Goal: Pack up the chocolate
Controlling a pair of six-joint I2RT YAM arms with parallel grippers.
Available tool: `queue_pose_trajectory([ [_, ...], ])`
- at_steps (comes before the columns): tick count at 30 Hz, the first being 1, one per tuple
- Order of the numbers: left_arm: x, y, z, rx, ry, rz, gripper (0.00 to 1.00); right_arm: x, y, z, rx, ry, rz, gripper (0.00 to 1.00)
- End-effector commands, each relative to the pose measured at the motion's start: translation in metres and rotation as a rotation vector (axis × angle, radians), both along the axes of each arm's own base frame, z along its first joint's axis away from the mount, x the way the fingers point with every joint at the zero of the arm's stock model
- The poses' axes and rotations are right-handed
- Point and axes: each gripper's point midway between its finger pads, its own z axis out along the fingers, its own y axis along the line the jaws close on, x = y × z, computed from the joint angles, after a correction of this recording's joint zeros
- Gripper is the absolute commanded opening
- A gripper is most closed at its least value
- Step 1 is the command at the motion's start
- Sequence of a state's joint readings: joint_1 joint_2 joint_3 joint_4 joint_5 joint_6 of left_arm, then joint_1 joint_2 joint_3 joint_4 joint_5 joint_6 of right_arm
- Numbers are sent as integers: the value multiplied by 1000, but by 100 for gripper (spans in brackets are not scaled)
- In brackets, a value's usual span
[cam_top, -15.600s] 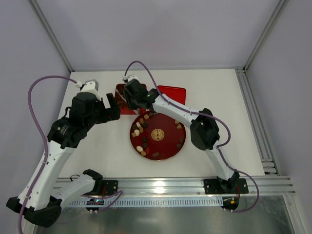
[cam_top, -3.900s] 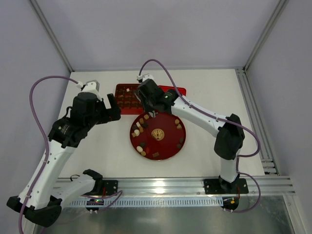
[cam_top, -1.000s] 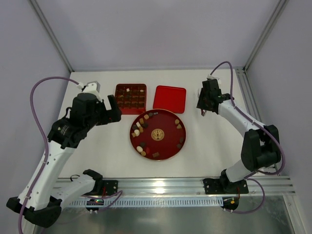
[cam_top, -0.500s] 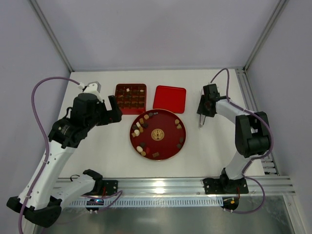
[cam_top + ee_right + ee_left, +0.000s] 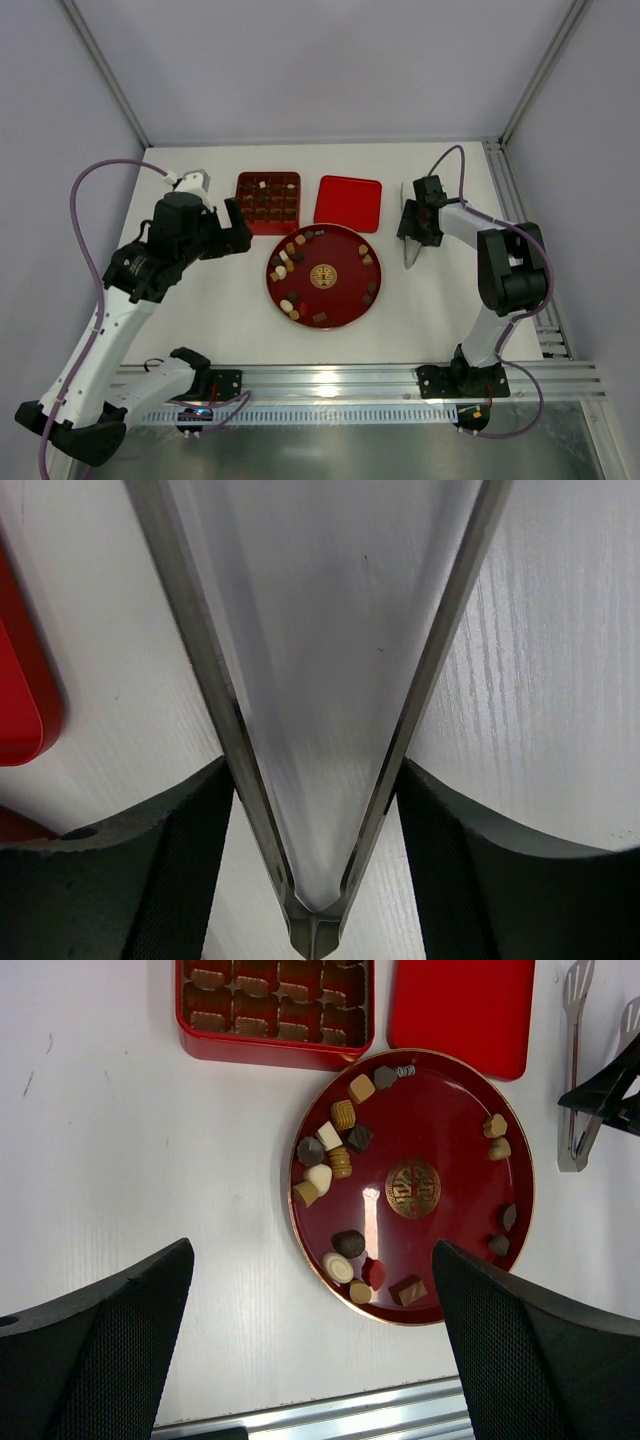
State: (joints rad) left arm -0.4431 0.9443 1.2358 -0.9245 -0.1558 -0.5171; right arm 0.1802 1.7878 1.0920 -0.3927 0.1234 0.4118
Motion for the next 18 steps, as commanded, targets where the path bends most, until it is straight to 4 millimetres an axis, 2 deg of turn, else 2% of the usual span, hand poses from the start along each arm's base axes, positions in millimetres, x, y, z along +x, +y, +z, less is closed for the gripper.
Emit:
queue_pose_trajectory([
  [1,6,-5,6,-28,-31,-5,100,7,2,11,9,-22,-6,68],
  [7,6,-6,4,-29,-25,-6,100,6,1,14,6,-25,-4,81],
  [11,6,-6,5,-30,-27,-6,100,5,0,18,5,-30,-5,84],
  [18,5,-5,4,-30,-26,-3,100,5,-3,45,1,-85,-15,87],
])
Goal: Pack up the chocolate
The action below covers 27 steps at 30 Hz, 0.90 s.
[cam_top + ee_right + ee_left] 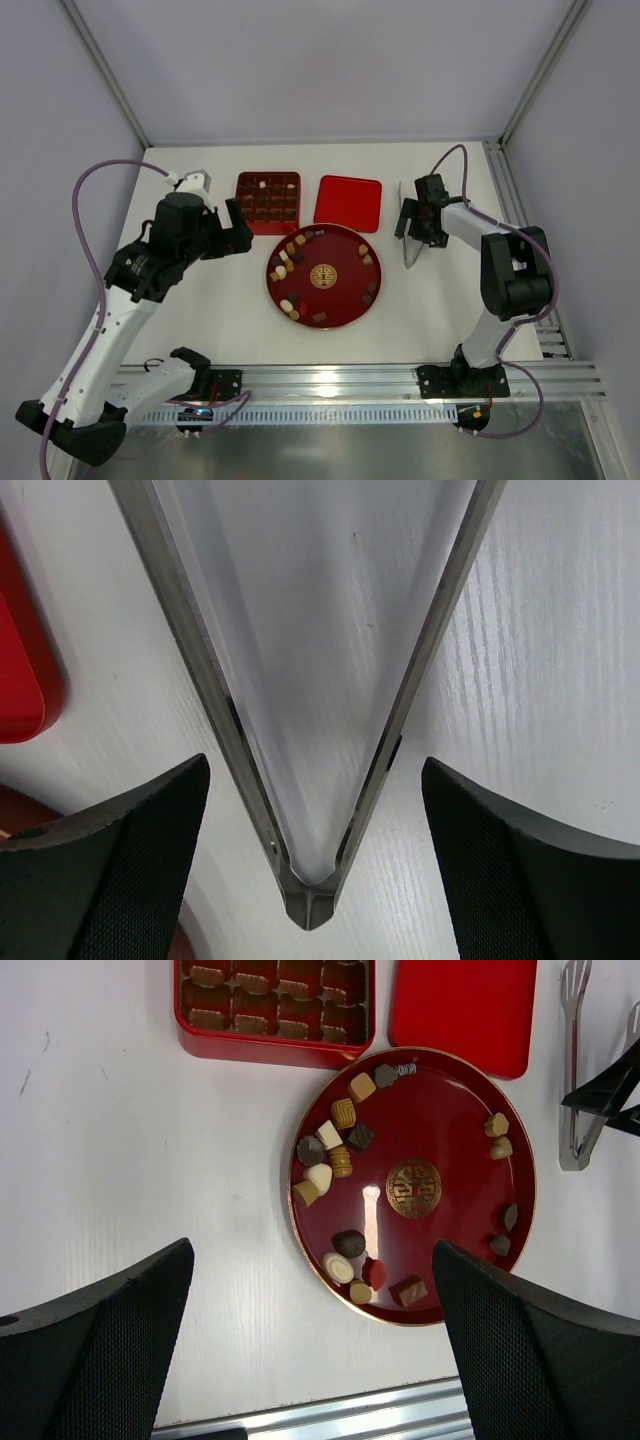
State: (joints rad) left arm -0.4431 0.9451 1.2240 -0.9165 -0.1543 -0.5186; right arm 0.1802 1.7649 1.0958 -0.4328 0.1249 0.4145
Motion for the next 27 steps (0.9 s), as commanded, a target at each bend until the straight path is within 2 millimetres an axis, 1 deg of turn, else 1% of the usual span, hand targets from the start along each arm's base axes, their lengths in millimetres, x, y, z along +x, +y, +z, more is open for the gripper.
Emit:
queue_pose_trajectory([
  [1,5,-5,7,-31,-30,-4,100,9,-2,42,2,-102,-15,87],
  [6,5,-3,10,-23,-37,0,100,4,-5,62,-2,-134,-21,87],
  [7,5,-3,10,-22,-37,-2,100,4,-6,72,-1,-155,-23,87],
  [9,5,-3,10,-24,-38,-2,100,1,-6,81,-1,-170,-23,87],
  [10,5,-3,10,-24,-36,-3,100,0,-6,91,6,-193,-22,87],
  [12,5,-4,7,-28,-33,-1,100,1,0,102,27,-208,-6,85],
  [14,6,-5,8,-33,-35,-1,100,5,11,113,29,-228,20,82],
  [16,6,-6,6,-41,-30,-2,100,10,21,115,30,-225,40,77],
  [17,7,-8,6,-43,-30,-6,100,16,32,122,37,-244,65,72],
  [18,7,-8,6,-48,-28,-4,100,21,37,124,38,-247,76,70],
  [19,7,-10,6,-50,-25,-9,100,35,46,126,41,-248,90,68],
  [20,8,-11,5,-51,-21,-11,100,39,52,125,38,-237,104,64],
  [21,8,-12,4,-54,-18,-14,100,45,57,124,45,-233,115,62],
  [22,9,-13,3,-57,-15,-17,100,51,62,120,52,-225,125,61],
  [23,10,-14,3,-58,-13,-21,100,64,68,115,66,-219,134,58],
  [24,11,-16,0,-57,0,-23,100,69,72,109,68,-206,140,56],
  [25,11,-18,-2,-61,9,-27,100,78,74,112,71,-216,137,55],
  [26,11,-18,-3,-63,14,-29,100,82,76,95,65,-180,140,52],
  [27,14,-20,-4,-67,12,-30,100,86,77,91,62,-172,141,51],
])
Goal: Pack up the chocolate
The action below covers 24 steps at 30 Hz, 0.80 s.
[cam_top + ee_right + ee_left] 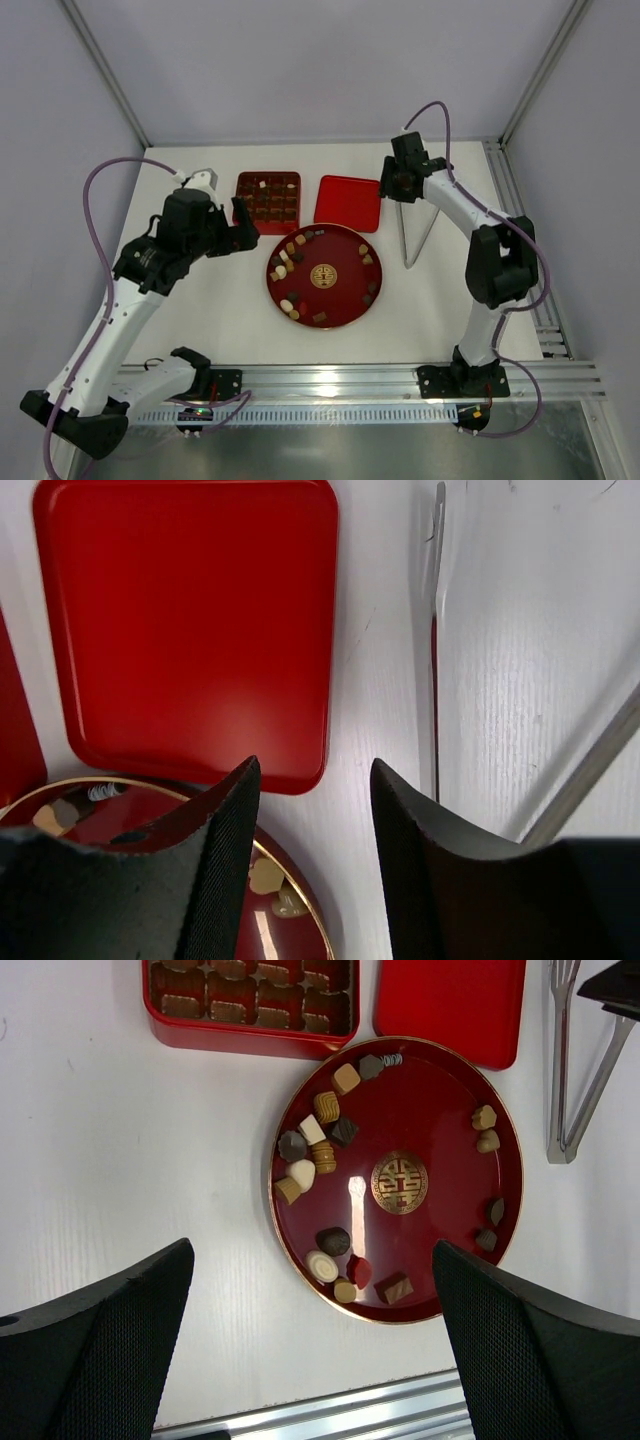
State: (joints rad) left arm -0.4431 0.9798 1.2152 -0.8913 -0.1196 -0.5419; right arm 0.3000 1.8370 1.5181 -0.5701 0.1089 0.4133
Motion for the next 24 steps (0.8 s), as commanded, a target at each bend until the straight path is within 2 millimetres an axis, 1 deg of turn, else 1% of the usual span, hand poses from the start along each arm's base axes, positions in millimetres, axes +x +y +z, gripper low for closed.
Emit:
queue_pose_trajectory([
  [1,9,-11,4,-42,-18,-20,100,14,4,-15,-4,36,16,49],
  [2,12,-16,3,-50,-14,-30,100,20,7,-22,-5,45,19,47],
  [3,12,-17,4,-53,-16,-38,100,22,7,-25,-7,50,19,45],
  [4,16,-21,0,-55,-2,-44,100,24,9,-29,-5,57,22,45],
  [5,18,-26,1,-69,5,-59,100,28,9,-27,-7,53,24,44],
  [6,20,-29,2,-78,11,-69,100,29,10,-36,-14,72,24,44],
  [9,30,-37,0,-98,18,-71,100,34,9,-42,-25,76,25,42],
  [10,29,-43,0,-114,27,-93,100,35,8,-49,-30,89,26,41],
  [12,36,-48,-2,-122,28,-101,100,39,8,-53,-32,90,22,41],
  [13,38,-51,-2,-127,32,-109,100,40,8,-61,-35,107,23,39],
  [17,54,-68,0,-157,23,-157,100,48,6,-68,-45,107,11,37],
  [18,64,-76,1,-168,9,-170,100,49,5,-71,-51,109,12,37],
  [19,68,-80,1,-175,8,-187,100,50,4,-72,-54,112,9,37],
  [20,80,-88,-2,-175,6,-196,100,51,4,-76,-53,117,9,37],
  [22,92,-97,-6,-180,14,-219,100,51,4,-79,-53,123,9,36],
  [23,99,-102,-1,-189,5,-228,100,51,4,-82,-55,127,10,36],
  [24,110,-110,-14,-186,28,-239,100,51,3,-82,-59,127,11,34],
])
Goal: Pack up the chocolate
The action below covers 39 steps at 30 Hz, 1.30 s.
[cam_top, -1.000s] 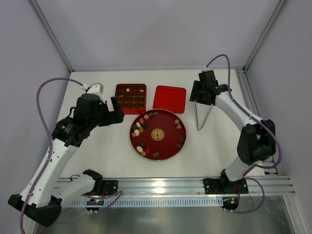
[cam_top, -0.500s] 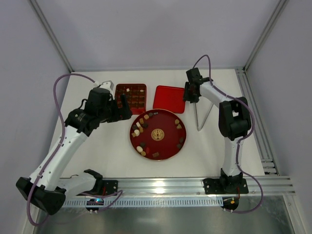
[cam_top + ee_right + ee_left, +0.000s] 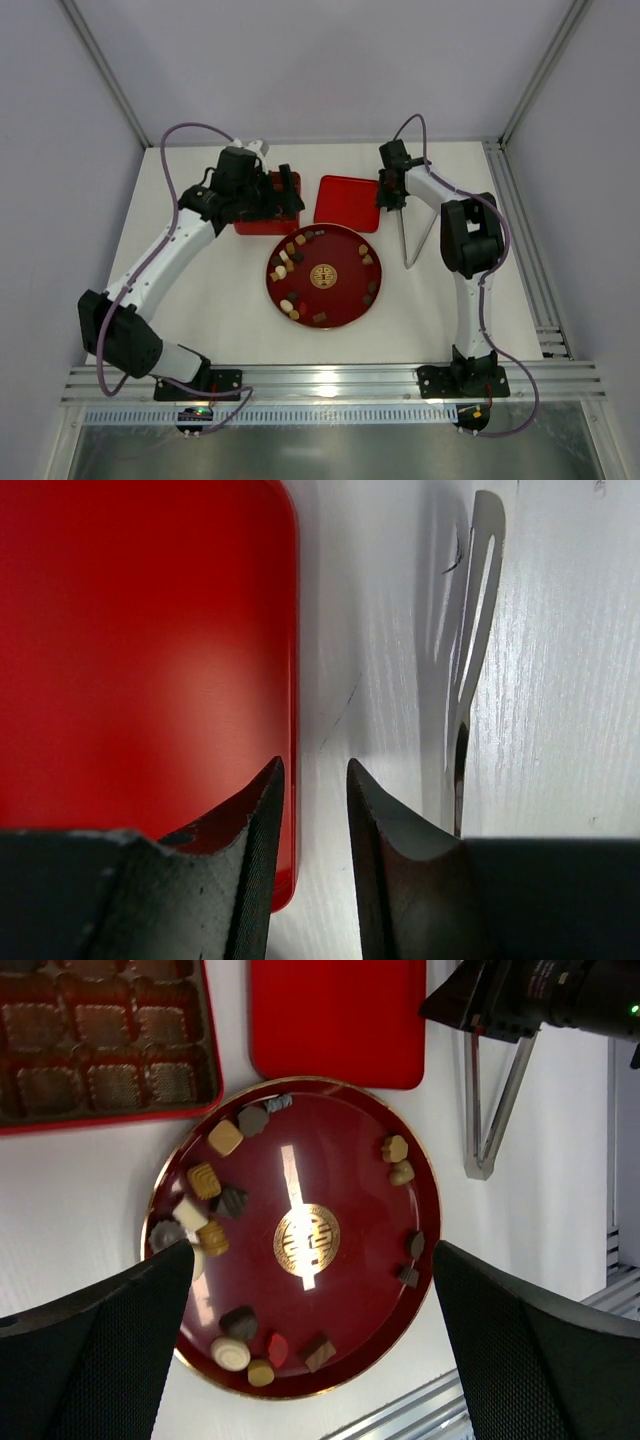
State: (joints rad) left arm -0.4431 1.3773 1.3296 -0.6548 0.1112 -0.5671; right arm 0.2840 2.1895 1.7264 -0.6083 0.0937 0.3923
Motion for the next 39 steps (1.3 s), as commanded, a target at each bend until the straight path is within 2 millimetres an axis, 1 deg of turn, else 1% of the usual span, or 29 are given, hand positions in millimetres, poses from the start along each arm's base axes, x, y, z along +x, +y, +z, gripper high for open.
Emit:
queue_pose_trajectory([
  [1,34,-35,15,-83,-73,-93,100,16,-2,14,-11,-55,-1,33],
  [2,41,-40,18,-92,-80,-100,100,16,-3,12,-14,-49,-3,33],
  [3,51,-48,5,-95,-56,-116,100,17,-2,14,-14,-52,0,32],
  [6,67,-61,2,-107,-64,-157,98,18,-2,11,-14,-47,4,31],
  [7,77,-67,-9,-105,-58,-162,98,19,-2,11,-16,-48,3,31],
  [9,87,-73,-8,-113,-69,-174,98,18,-1,8,-14,-41,8,30],
  [10,94,-78,-22,-107,-44,-182,98,19,-2,7,-14,-41,6,30],
  [11,100,-82,-15,-116,-61,-192,98,19,0,6,-12,-40,10,30],
  [13,112,-89,-19,-115,-56,-199,98,19,0,4,-10,-38,10,30],
  [15,121,-89,-27,-88,-45,-185,98,19,1,3,-3,-35,9,29],
  [16,127,-90,-23,-84,-55,-181,98,20,2,2,-1,-34,11,29],
  [17,131,-90,-42,-61,-15,-178,98,20,2,1,4,-33,10,29],
  [19,138,-92,-50,-41,-11,-186,97,21,4,1,7,-35,13,27],
  [20,141,-93,-62,-31,8,-189,97,22,4,2,7,-37,14,27],
  [23,143,-99,-72,-30,13,-232,97,24,5,2,12,-42,16,25],
  [24,146,-101,-80,-27,16,-240,97,25,5,3,7,-46,21,24],
  [25,149,-101,-80,-17,5,-242,97,26,5,2,4,-48,21,23],
  [26,150,-101,-86,-10,9,-244,97,26,4,2,1,-49,23,22],
  [27,152,-101,-92,-4,17,-245,97,28,5,3,1,-53,29,19],
  [29,155,-103,-96,-5,18,-251,97,28,5,2,4,-50,33,15],
  [30,156,-104,-96,-6,17,-252,97,29,6,3,8,-52,33,11],
  [31,159,-105,-103,-2,25,-248,97,30,7,3,12,-54,37,9],
  [32,160,-106,-105,-2,29,-250,97,30,7,1,11,-50,39,5],
  [36,164,-109,-118,-4,48,-253,97,33,9,4,25,-59,41,4],
  [39,166,-111,-126,-3,60,-254,97,34,7,11,42,-71,36,4],
])
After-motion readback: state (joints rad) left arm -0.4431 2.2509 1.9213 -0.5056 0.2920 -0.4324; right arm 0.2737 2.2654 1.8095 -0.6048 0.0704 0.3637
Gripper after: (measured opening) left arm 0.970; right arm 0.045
